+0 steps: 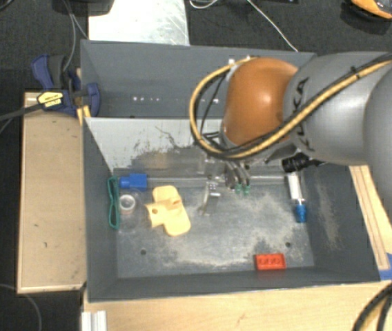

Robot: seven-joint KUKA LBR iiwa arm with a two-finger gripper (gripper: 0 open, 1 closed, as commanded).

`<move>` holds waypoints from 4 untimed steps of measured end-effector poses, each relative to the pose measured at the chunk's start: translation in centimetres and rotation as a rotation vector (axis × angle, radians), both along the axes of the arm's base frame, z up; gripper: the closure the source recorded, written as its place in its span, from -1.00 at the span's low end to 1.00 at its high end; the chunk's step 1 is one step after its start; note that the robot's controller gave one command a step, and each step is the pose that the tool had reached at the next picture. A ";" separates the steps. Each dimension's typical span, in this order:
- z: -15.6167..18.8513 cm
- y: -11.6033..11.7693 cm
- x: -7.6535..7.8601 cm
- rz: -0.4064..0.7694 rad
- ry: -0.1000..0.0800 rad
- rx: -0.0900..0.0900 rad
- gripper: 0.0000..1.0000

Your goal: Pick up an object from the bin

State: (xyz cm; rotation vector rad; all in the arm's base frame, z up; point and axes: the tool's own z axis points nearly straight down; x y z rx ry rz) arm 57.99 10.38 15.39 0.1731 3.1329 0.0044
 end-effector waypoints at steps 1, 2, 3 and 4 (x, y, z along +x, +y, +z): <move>-1.9 5.4 -0.5 0.380 0.001 -0.002 -1.00; -6.3 6.7 -2.4 0.165 -0.003 0.000 -1.00; -7.8 4.7 -1.2 0.890 -0.016 -0.002 1.00; -7.8 4.7 -1.2 0.887 -0.016 -0.002 1.00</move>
Offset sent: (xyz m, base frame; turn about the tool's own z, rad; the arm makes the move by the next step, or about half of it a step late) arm -0.0276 0.0683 -0.0687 -0.1606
